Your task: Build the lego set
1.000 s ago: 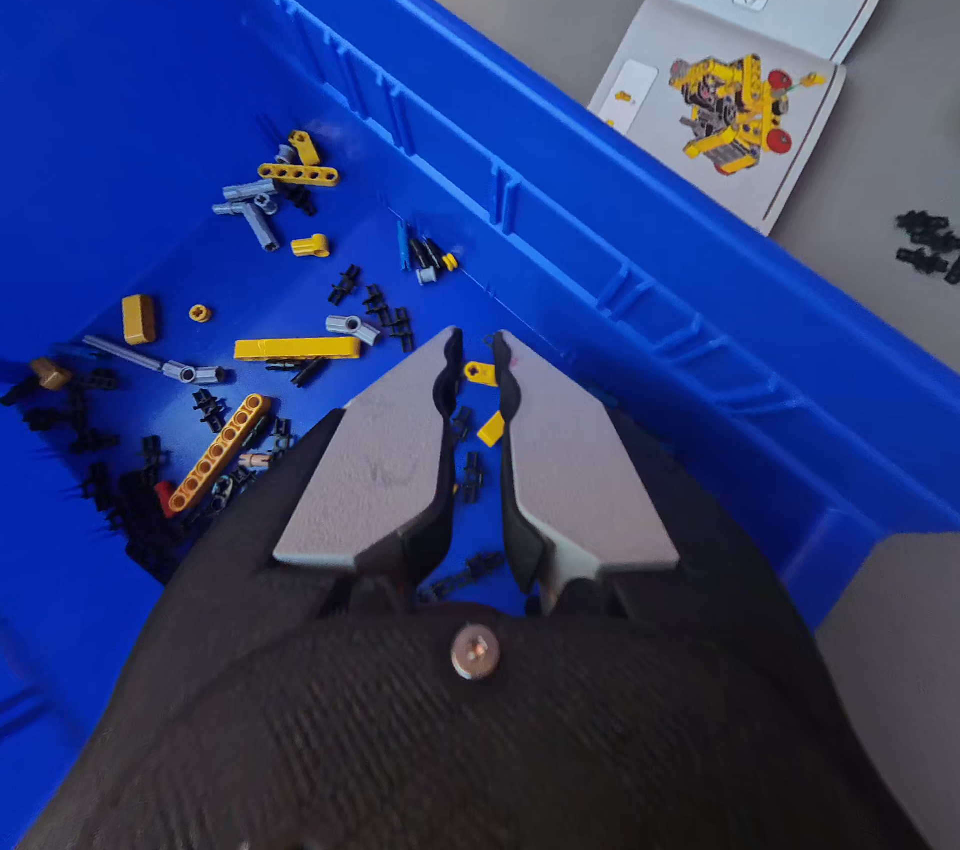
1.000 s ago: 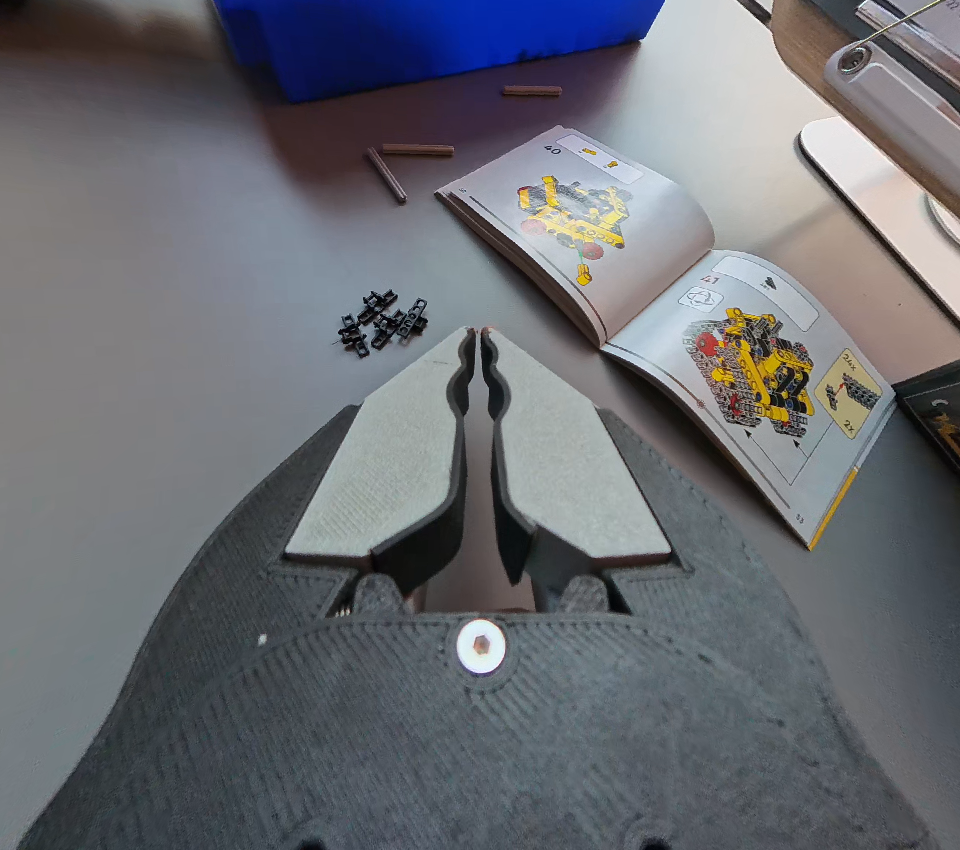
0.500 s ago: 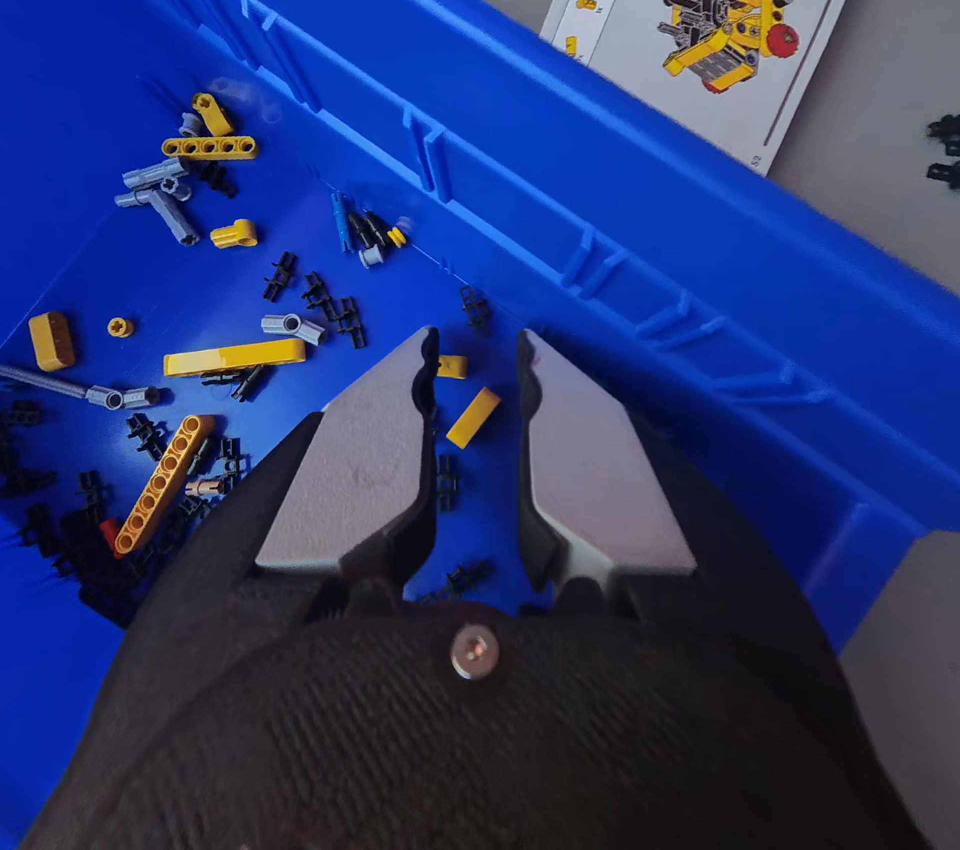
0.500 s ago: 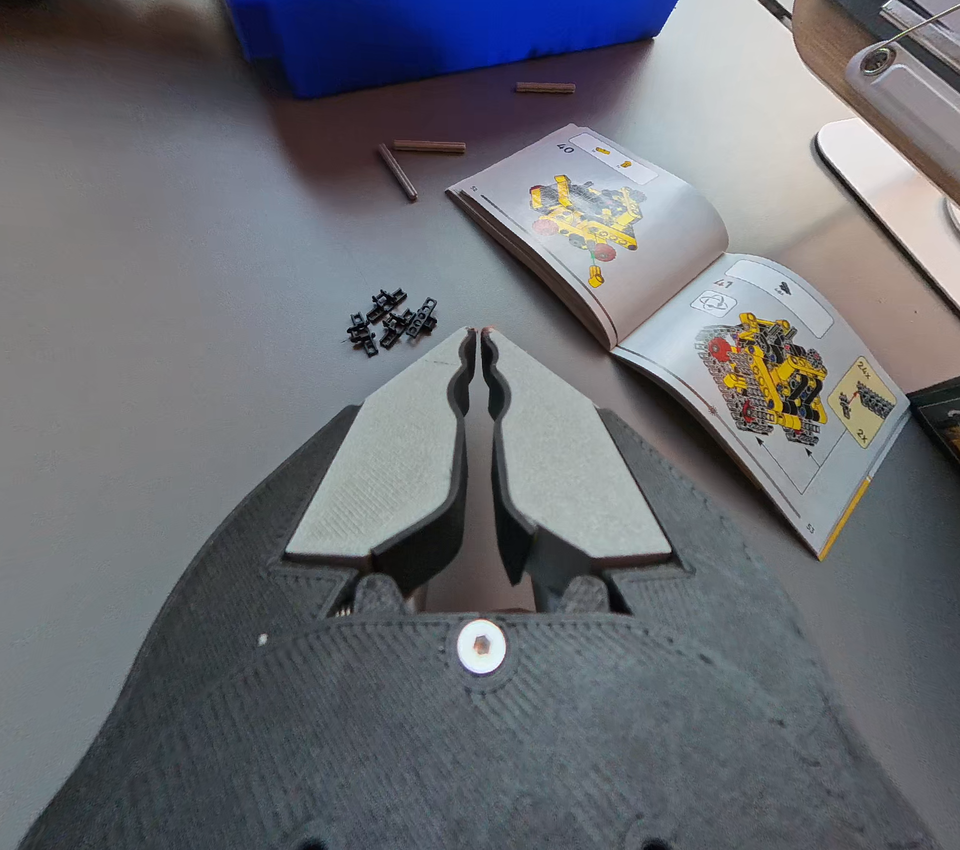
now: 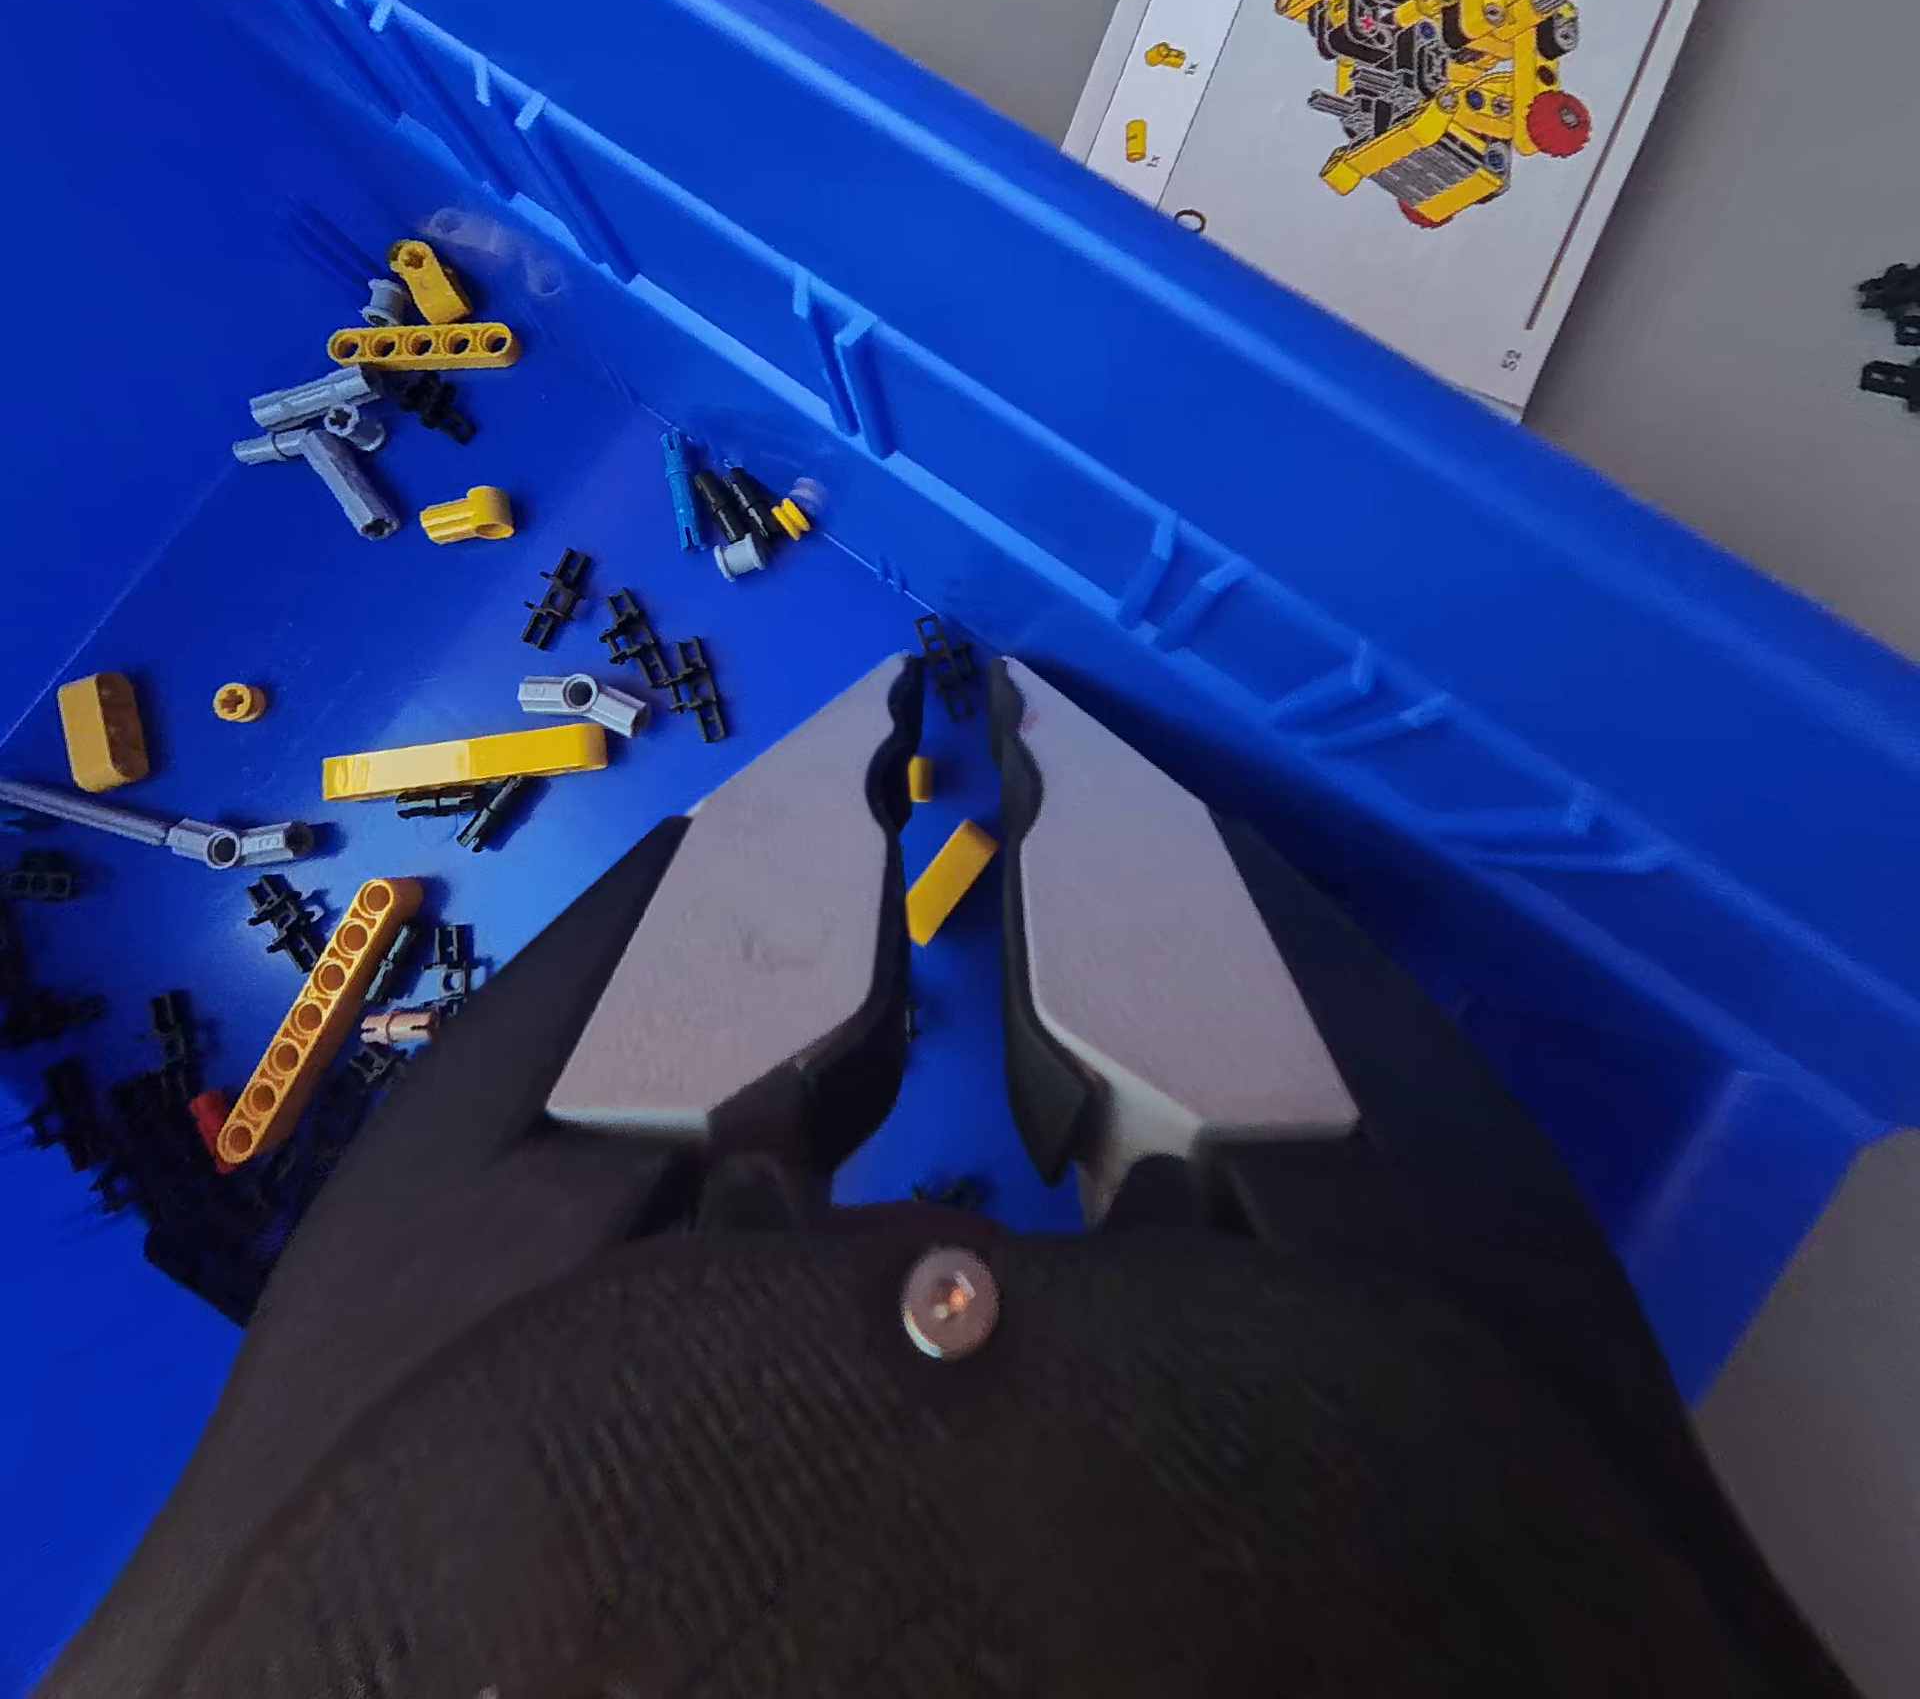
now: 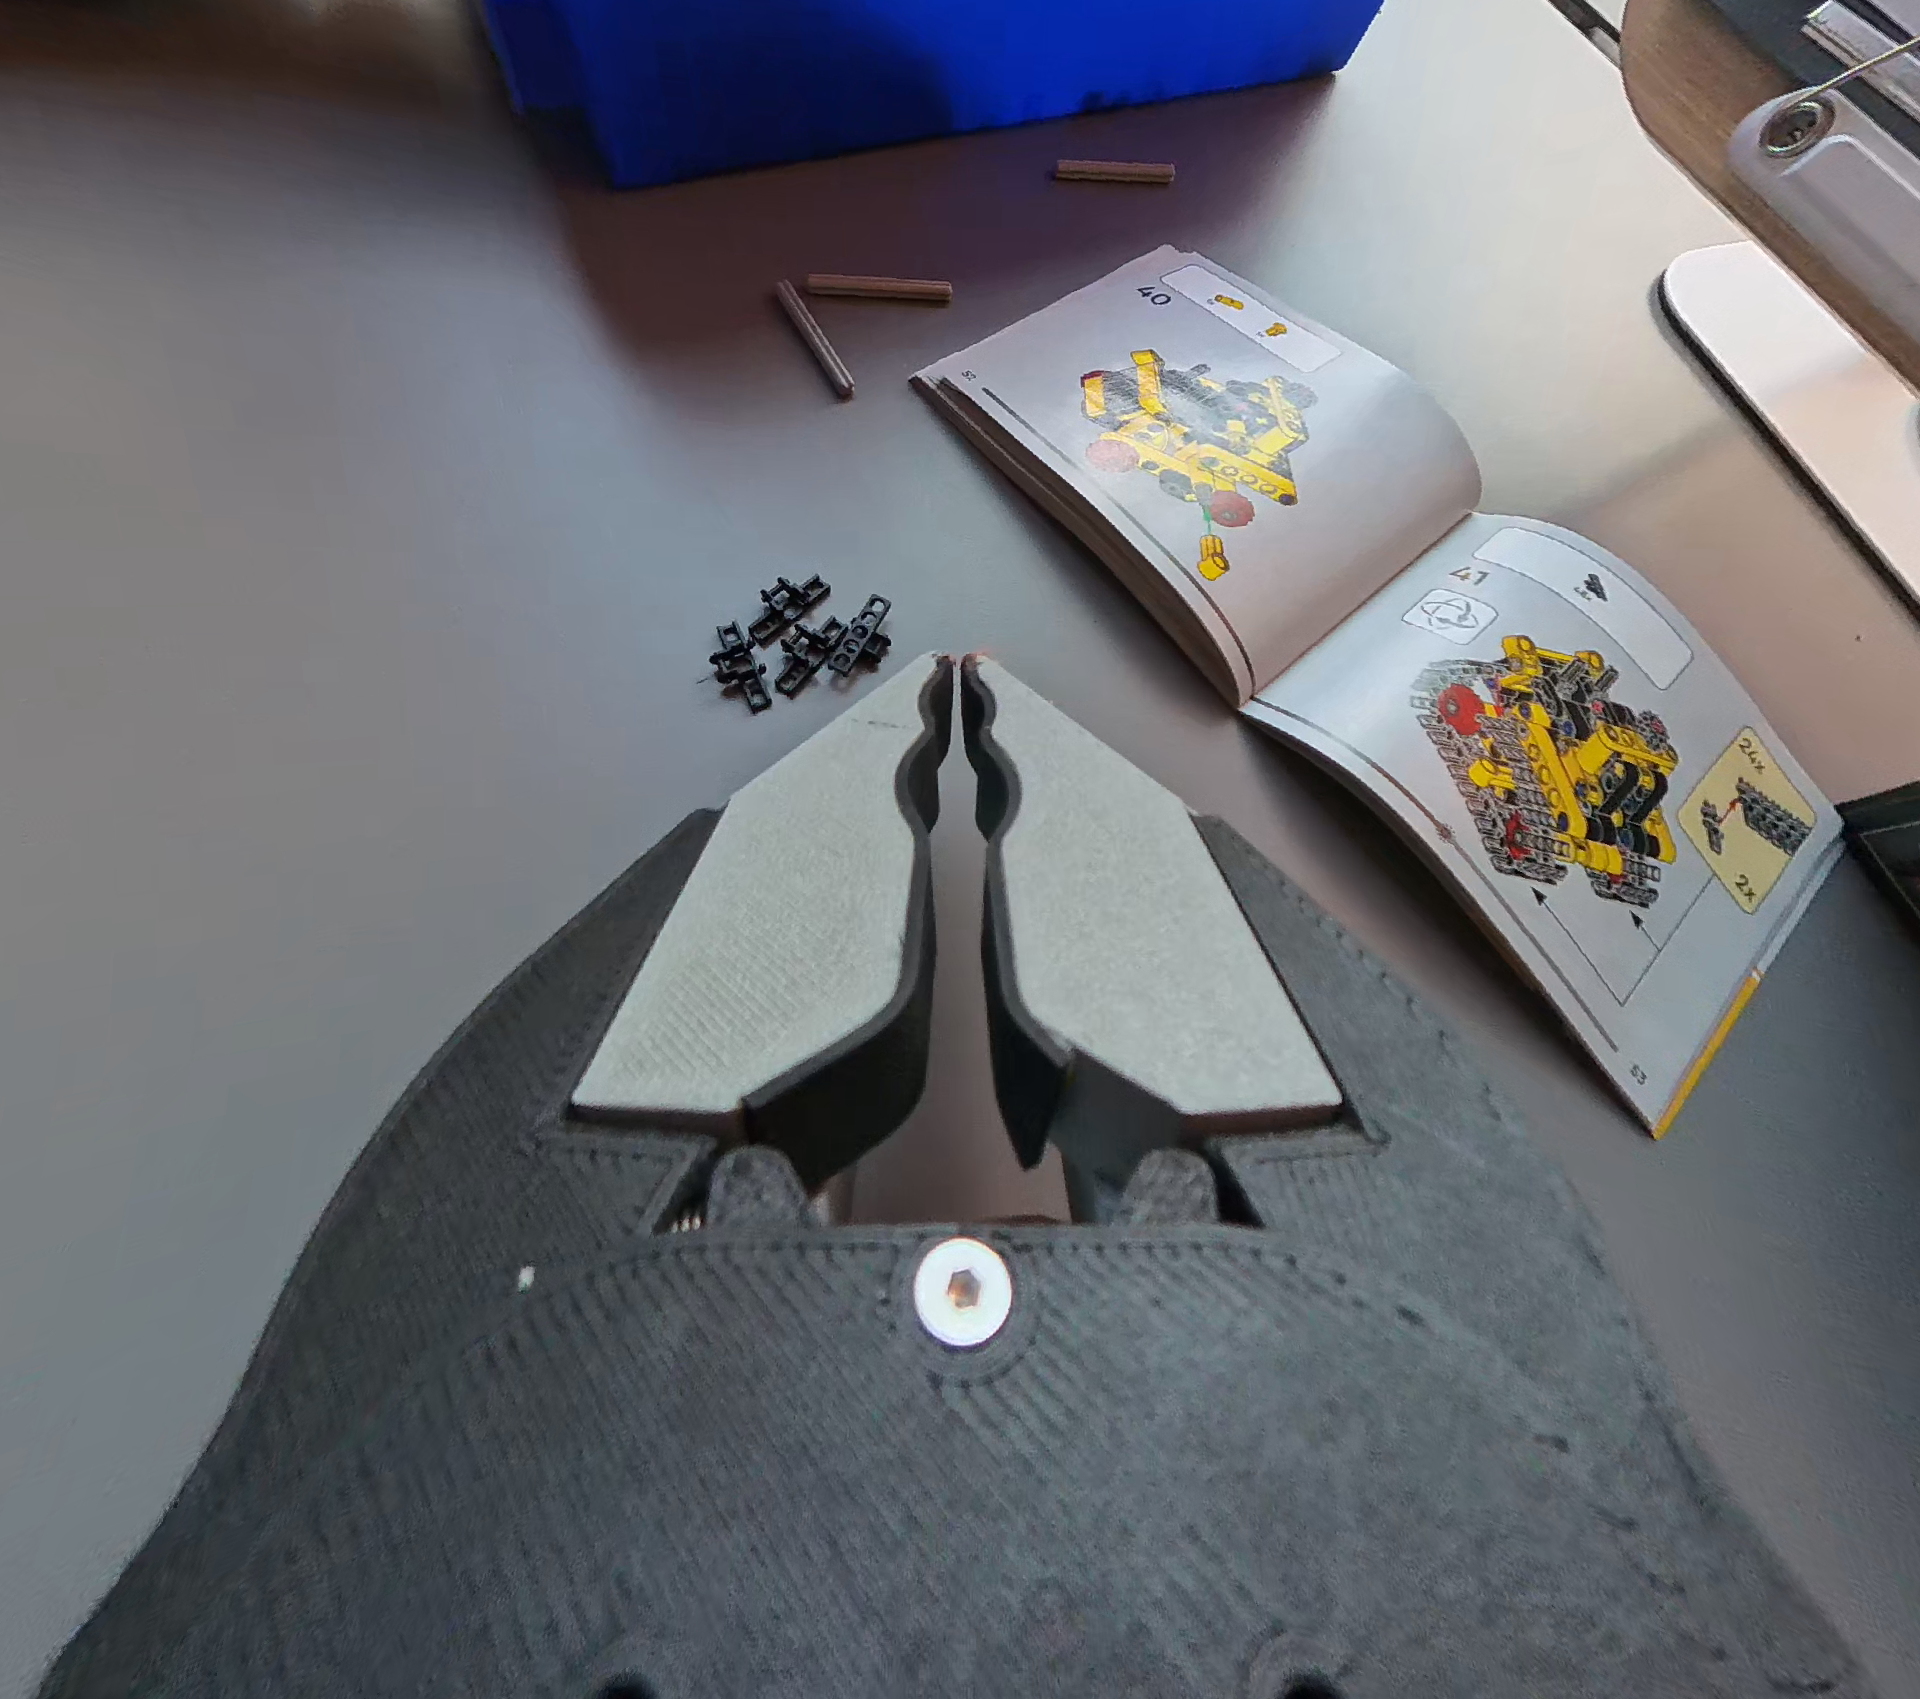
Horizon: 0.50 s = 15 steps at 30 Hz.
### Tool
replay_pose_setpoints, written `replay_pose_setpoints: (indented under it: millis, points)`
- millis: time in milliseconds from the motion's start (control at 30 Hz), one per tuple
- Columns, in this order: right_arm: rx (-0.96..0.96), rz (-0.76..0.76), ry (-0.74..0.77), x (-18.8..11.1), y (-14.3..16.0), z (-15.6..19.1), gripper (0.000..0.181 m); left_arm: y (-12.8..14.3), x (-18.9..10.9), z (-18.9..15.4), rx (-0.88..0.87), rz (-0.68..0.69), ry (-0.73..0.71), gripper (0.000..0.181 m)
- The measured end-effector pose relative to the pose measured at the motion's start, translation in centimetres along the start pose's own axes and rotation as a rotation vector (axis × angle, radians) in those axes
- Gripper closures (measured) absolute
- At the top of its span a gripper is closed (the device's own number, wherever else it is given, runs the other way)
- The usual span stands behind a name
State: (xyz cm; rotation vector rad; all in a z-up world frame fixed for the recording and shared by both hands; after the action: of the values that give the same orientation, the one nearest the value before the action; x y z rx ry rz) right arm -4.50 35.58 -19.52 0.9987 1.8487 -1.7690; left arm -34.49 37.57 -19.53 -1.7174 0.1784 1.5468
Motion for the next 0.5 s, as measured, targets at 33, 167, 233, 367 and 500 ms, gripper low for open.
replay_pose_setpoints:
  millis: [33, 167, 233, 367, 500]
  points:
    - [0.0, 0.0, 0.001, 0.0, 0.0, 0.0, 0.181, 0.0, 0.0, 0.0, 0.001, 0.0, 0.003, 0.174]
    - [0.0, -0.001, 0.008, -0.1, 0.0, -0.1, 0.181, 0.1, -0.2, 0.1, 0.021, 0.021, -0.06, 0.175]
    - [0.0, -0.006, 0.013, -0.3, 0.0, -0.1, 0.181, 0.0, -0.7, 0.0, 0.031, 0.004, -0.095, 0.175]
    - [0.005, -0.018, 0.034, -0.6, 0.0, -0.3, 0.181, -0.9, -4.0, 0.6, -0.023, -0.174, -0.278, 0.175]
    - [0.024, -0.017, 0.043, -0.7, 0.1, -0.6, 0.181, -2.7, -9.7, -2.2, 0.046, -0.61, -0.224, 0.176]
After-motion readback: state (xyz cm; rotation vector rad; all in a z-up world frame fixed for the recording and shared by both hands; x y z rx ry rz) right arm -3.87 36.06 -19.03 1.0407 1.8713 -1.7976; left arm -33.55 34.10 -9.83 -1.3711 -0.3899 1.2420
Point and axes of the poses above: each gripper's, where its closed fingertips meet, x out along the fingers, y out of its underside, z = x × y across the jaws, the point moved 9 cm from there along -x, back along the fingers, and after that the axes turned 12 degrees about z, right-handed, at the moved point
